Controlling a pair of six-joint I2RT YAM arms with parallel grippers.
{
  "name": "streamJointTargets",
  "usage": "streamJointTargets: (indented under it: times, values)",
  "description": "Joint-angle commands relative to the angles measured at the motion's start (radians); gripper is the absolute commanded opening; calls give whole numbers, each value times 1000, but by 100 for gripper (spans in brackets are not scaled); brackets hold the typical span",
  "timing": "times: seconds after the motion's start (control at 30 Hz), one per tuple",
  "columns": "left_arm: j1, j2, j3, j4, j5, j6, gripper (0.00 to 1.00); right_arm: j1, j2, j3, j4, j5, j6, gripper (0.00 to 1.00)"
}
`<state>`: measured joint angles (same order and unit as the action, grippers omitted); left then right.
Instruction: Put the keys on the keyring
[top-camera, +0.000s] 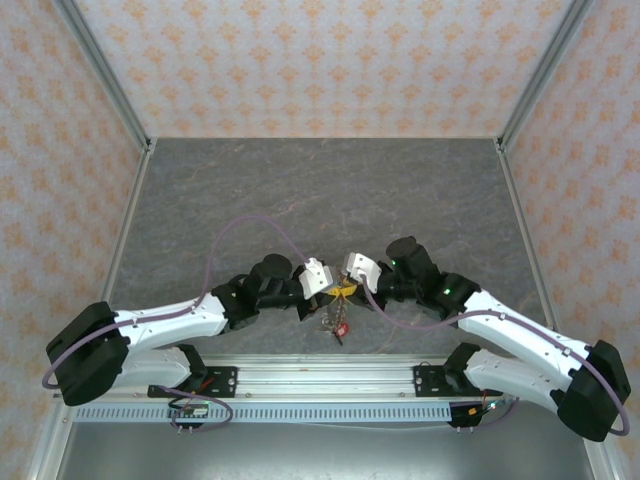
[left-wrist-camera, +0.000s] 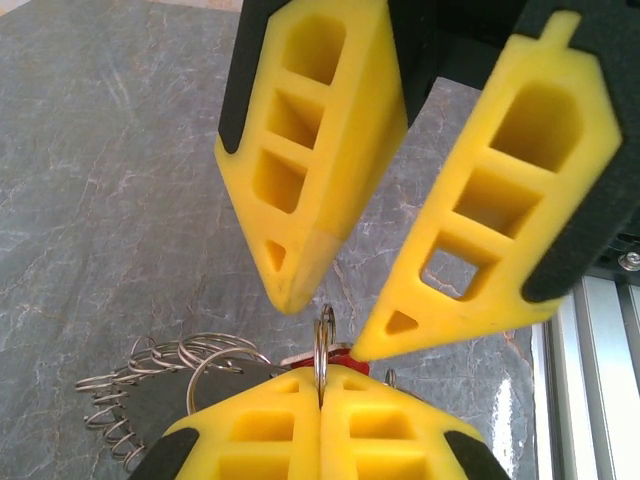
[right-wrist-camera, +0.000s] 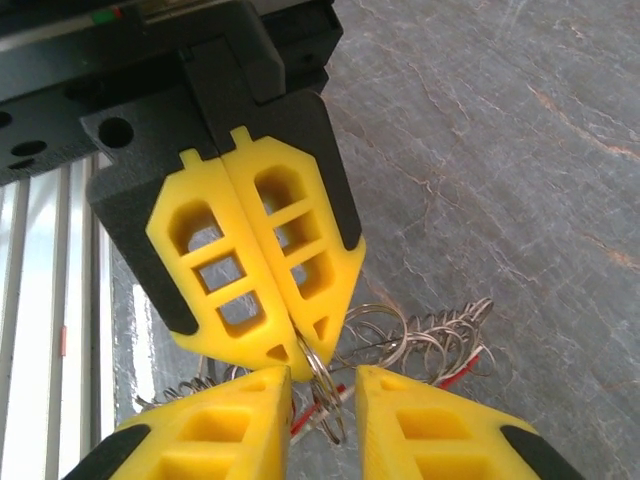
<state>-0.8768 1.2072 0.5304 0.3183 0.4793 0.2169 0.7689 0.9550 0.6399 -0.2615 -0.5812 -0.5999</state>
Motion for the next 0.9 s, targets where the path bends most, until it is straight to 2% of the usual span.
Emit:
streamJointTargets:
  times: [0.0,0.2,0.3,0.43,0.6,0.87]
  values:
    - [12,-5,37,68,26,-7,0,-14,-4,21,-26,37,-31,24]
    - [19,-15,40,63,52,-21,0,-34,6,6,21,9,-7,24]
    - [20,-18,40,60,61,-22,0,-42,13,-2,44,-37,9,20]
    - [21,-22,42,67,63,-28,0,-43,27,-7,43,-87,20,19]
    - [22,-32,45,71,59,-37,0,-44,29,-23,49,-91,24,21]
    - [30,-52,24,138,63,-79,0,-50,26,-80,112,-72,56,18]
